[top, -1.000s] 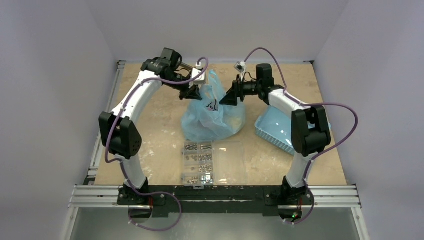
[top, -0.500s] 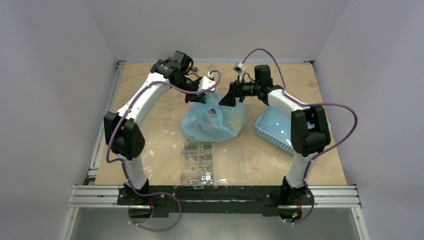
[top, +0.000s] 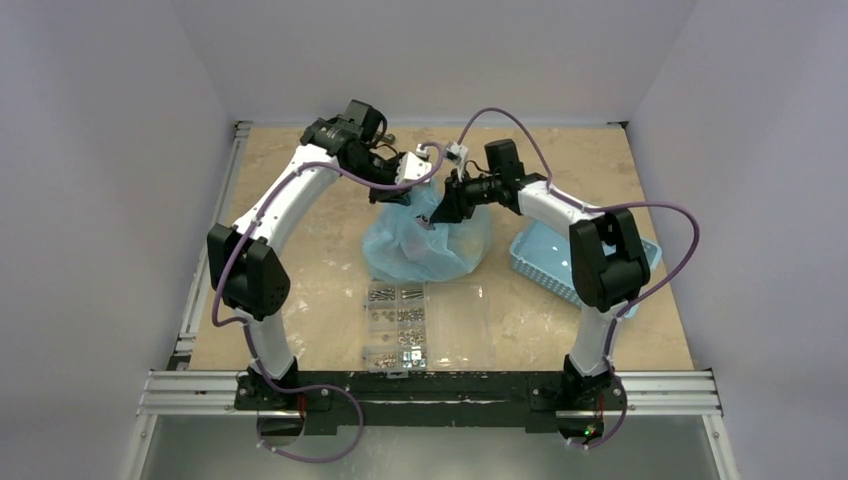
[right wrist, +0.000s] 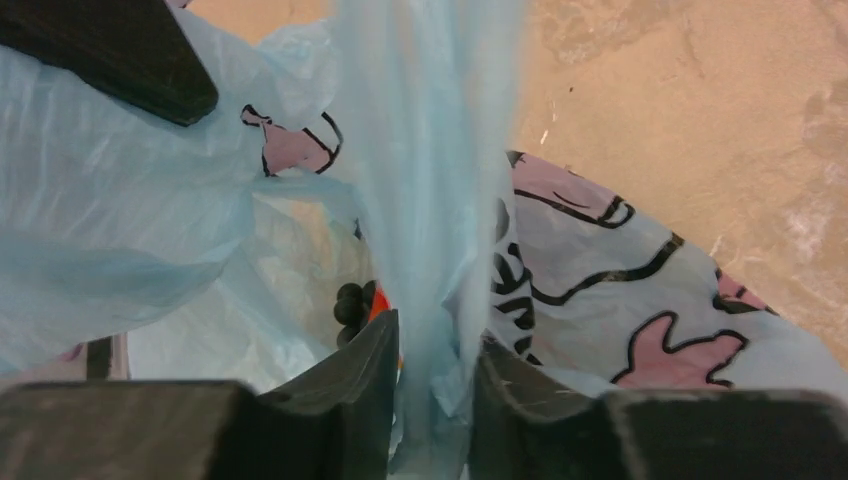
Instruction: Place the fake fruits into the plastic bag and tie a complex knot
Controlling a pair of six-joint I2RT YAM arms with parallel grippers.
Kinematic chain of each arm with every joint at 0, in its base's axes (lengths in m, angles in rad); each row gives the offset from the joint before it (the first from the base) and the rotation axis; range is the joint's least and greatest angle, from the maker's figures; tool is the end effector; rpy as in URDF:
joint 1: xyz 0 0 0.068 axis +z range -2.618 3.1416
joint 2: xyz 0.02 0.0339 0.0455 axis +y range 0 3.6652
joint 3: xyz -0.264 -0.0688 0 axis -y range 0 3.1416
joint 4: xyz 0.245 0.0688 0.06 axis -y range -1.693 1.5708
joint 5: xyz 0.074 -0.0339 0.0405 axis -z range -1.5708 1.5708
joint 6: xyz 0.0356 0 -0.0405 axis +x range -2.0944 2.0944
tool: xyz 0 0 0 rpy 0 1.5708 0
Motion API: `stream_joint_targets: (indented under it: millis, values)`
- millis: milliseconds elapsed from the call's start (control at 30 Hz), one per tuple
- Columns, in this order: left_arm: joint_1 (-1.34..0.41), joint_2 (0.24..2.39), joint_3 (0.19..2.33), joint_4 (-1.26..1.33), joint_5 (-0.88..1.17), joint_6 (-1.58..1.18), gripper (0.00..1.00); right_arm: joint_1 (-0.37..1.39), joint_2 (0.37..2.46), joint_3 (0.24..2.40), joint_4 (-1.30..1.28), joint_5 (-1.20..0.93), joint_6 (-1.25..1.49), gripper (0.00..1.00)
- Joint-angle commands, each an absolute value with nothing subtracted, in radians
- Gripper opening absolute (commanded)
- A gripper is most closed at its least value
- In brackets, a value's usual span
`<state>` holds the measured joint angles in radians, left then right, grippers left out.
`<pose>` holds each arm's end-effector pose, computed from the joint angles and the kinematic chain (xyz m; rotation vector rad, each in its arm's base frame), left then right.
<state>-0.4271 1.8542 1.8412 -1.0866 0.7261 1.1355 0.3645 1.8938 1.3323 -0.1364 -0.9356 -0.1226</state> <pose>0.3409 -0.1811 0.3341 1.8331 1.5395 -0.6509 0.3785 0.1751 0.2231 -0.9963 1.9375 1.1828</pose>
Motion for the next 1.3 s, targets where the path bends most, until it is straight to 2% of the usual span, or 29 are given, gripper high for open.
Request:
stream_joint_targets:
  millis: [0,33,100,133,367,567,633,700,767,867,900,933,1033,1200,1267]
  values:
    - [-0.428,1.811,1.877,-1.088,0.741,1.108,0.25,0.368,1.908,1.396,-0.182,-0.919,-0.186,0.07]
    - [-0.417,1.794,1.875,-1.079,0.772,1.065,0.36,0.364,1.896,1.399,-0.177,-0.914,-0.184,0.00]
    - [-0.378,1.741,1.850,-1.051,0.873,0.968,0.54,0.355,1.864,1.394,-0.153,-0.923,-0.161,0.00]
    - [-0.356,1.710,1.821,-1.016,0.910,0.903,0.58,0.352,1.851,1.387,-0.139,-0.928,-0.153,0.00]
    - [-0.250,1.488,1.491,-0.481,1.030,0.365,0.66,0.348,1.793,1.348,-0.125,-0.968,-0.145,0.00]
    - [-0.207,1.533,1.405,-0.123,1.032,-0.055,0.68,0.341,1.789,1.331,-0.114,-0.976,-0.140,0.00]
    - [-0.179,1.523,1.312,0.122,1.009,-0.245,0.63,0.336,1.788,1.335,-0.115,-0.976,-0.137,0.00]
    - [-0.166,1.520,1.247,0.290,0.998,-0.383,0.54,0.334,1.789,1.338,-0.116,-0.975,-0.138,0.00]
    - [-0.175,1.525,1.220,0.347,1.001,-0.427,0.48,0.332,1.789,1.343,-0.116,-0.975,-0.139,0.00]
    - [-0.205,1.531,1.202,0.371,1.015,-0.416,0.54,0.332,1.787,1.349,-0.116,-0.980,-0.136,0.00]
    - [-0.210,1.536,1.203,0.371,1.029,-0.410,0.52,0.333,1.787,1.350,-0.115,-0.979,-0.135,0.00]
    - [-0.217,1.542,1.208,0.366,1.044,-0.401,0.45,0.333,1.786,1.351,-0.115,-0.979,-0.129,0.00]
    - [-0.249,1.534,1.224,0.261,1.063,-0.269,0.26,0.333,1.779,1.351,-0.101,-0.977,-0.103,0.00]
    - [-0.374,1.517,1.327,-0.277,0.925,0.276,0.10,0.327,1.775,1.351,-0.100,-0.994,-0.060,0.00]
    - [-0.416,1.522,1.343,-0.390,0.831,0.423,0.05,0.320,1.775,1.349,-0.107,-1.005,-0.053,0.00]
